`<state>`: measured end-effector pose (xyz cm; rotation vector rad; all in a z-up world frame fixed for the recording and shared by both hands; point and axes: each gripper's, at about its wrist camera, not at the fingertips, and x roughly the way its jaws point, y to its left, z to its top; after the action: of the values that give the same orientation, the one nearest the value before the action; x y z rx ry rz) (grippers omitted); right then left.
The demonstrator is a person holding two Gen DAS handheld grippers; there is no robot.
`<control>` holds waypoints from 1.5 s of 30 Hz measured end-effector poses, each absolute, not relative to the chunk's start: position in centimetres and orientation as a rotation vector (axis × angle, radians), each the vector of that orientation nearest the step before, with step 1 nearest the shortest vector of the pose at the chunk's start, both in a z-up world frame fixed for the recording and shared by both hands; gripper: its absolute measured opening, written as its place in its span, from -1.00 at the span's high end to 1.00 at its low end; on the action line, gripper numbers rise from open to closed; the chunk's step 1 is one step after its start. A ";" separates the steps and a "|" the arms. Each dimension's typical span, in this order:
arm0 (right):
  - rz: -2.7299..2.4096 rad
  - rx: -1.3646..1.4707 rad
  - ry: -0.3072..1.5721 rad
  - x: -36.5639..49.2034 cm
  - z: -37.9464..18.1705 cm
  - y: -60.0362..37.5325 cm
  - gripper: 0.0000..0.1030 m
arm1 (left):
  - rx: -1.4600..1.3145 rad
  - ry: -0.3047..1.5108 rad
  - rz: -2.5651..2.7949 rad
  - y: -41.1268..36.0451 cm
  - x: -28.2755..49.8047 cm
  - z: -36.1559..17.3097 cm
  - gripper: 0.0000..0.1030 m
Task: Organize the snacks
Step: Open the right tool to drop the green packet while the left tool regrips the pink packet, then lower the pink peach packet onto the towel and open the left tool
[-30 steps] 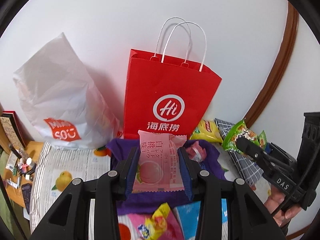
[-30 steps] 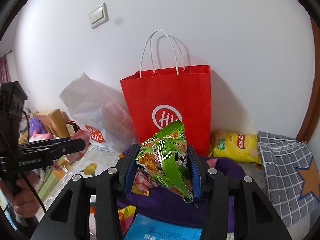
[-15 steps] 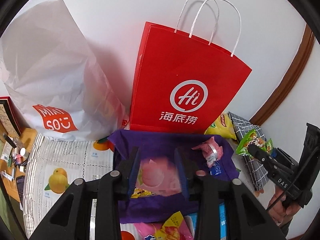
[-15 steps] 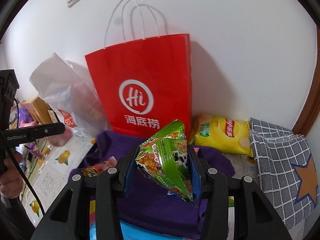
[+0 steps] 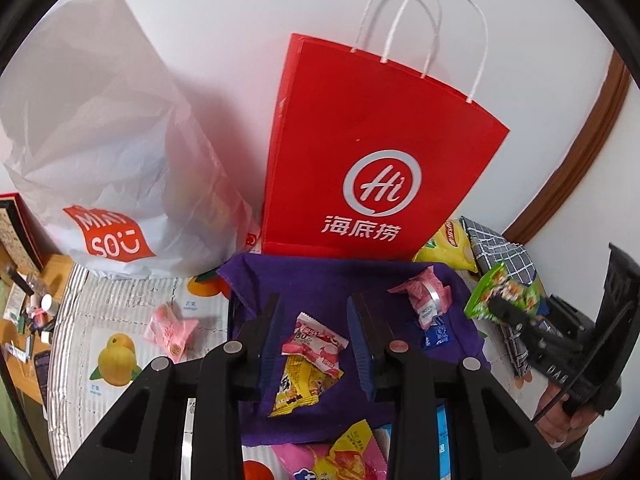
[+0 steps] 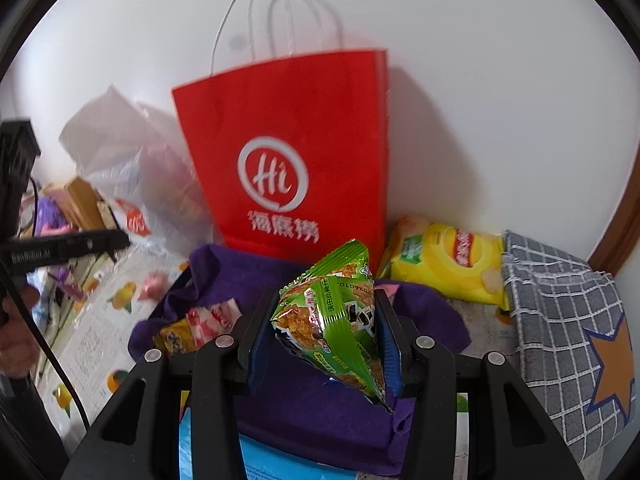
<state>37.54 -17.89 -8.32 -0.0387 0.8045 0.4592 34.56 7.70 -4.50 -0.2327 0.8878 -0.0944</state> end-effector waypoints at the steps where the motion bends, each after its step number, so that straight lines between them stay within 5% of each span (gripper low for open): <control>1: 0.462 -0.044 0.814 37.6 -8.6 -17.6 0.11 | -0.238 0.892 -0.097 7.8 34.6 -4.6 0.41; 12: 0.500 -0.112 0.962 38.7 -13.0 -15.1 0.11 | -0.249 0.857 -0.070 10.3 33.6 -3.1 0.37; 17: 0.504 -0.174 1.016 38.8 -14.3 -14.1 0.10 | -0.228 0.855 0.027 13.0 32.8 -2.9 0.05; 24: 0.487 -0.208 1.060 38.9 -15.4 -13.5 0.09 | -0.216 0.999 0.127 16.4 32.8 -8.3 0.00; 28: 0.475 -0.220 1.066 39.0 -15.6 -13.2 -0.17 | -0.233 1.078 0.125 16.4 34.4 -11.1 0.00; 45: 0.503 -0.191 0.947 37.5 -11.5 -13.5 -0.20 | -0.471 1.227 0.251 18.3 39.7 -18.4 0.04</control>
<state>37.47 -13.54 -11.49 -0.1914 0.9472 0.5032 39.67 18.26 -18.39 -0.4706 1.2271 0.2513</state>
